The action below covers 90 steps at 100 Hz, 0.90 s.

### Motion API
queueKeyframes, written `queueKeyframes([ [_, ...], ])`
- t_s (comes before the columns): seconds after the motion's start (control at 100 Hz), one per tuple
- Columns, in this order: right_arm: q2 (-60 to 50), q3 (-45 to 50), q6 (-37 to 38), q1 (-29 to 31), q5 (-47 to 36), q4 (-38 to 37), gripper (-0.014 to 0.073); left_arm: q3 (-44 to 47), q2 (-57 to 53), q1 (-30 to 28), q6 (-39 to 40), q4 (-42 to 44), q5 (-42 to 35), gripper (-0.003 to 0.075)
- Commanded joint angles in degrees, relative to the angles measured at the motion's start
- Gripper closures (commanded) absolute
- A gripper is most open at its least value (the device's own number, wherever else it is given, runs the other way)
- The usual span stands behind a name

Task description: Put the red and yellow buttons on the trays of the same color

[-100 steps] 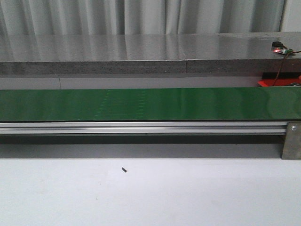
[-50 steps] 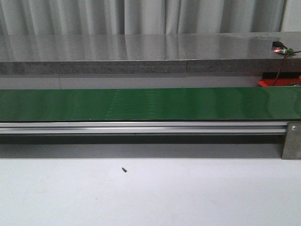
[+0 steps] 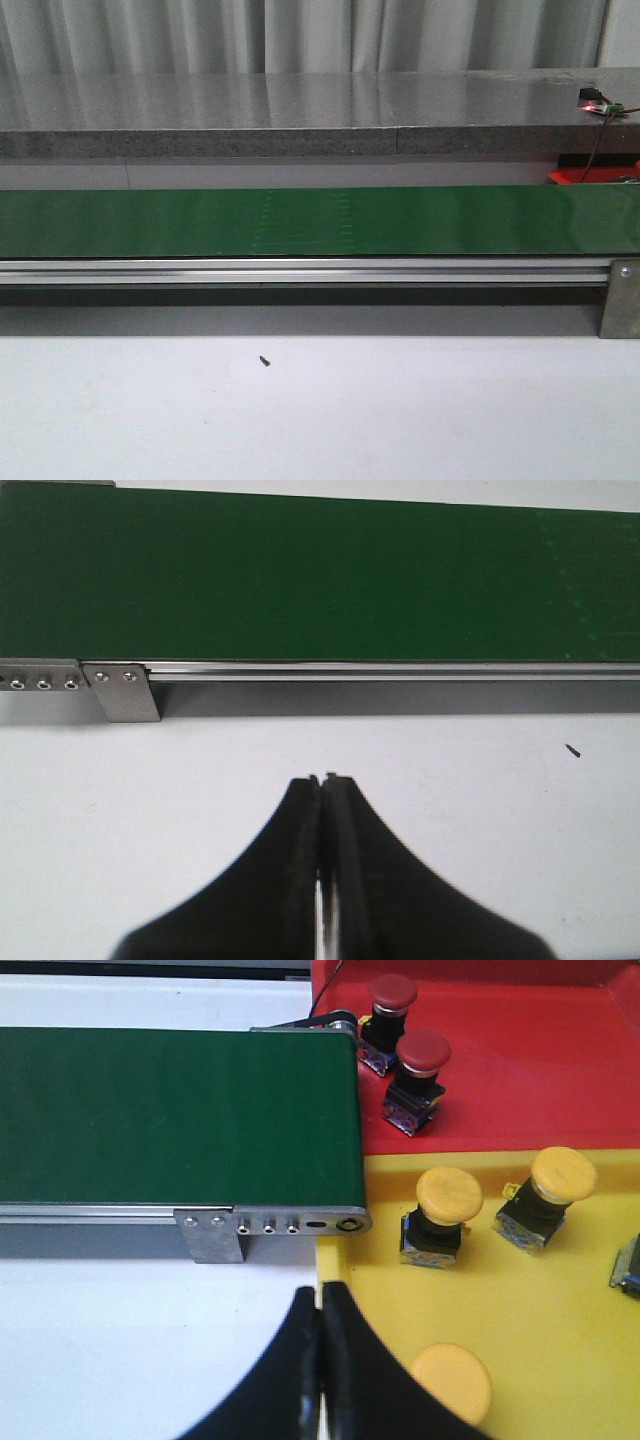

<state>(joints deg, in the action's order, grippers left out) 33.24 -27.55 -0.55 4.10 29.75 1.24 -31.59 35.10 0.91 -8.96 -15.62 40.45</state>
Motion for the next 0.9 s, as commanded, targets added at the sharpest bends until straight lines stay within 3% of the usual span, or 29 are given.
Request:
queueKeyframes([
  [0.0, -0.16, -1.5, 0.07, -0.03, -4.27, -0.54, 0.0652, -1.6, 0.07, 0.47, 0.16, -1.28, -3.99, 0.074],
  [0.89, -0.16, -1.5, 0.07, -0.03, -4.32, -0.54, 0.0652, -1.6, 0.18, 0.34, 0.4, -2.51, -5.15, 0.074],
])
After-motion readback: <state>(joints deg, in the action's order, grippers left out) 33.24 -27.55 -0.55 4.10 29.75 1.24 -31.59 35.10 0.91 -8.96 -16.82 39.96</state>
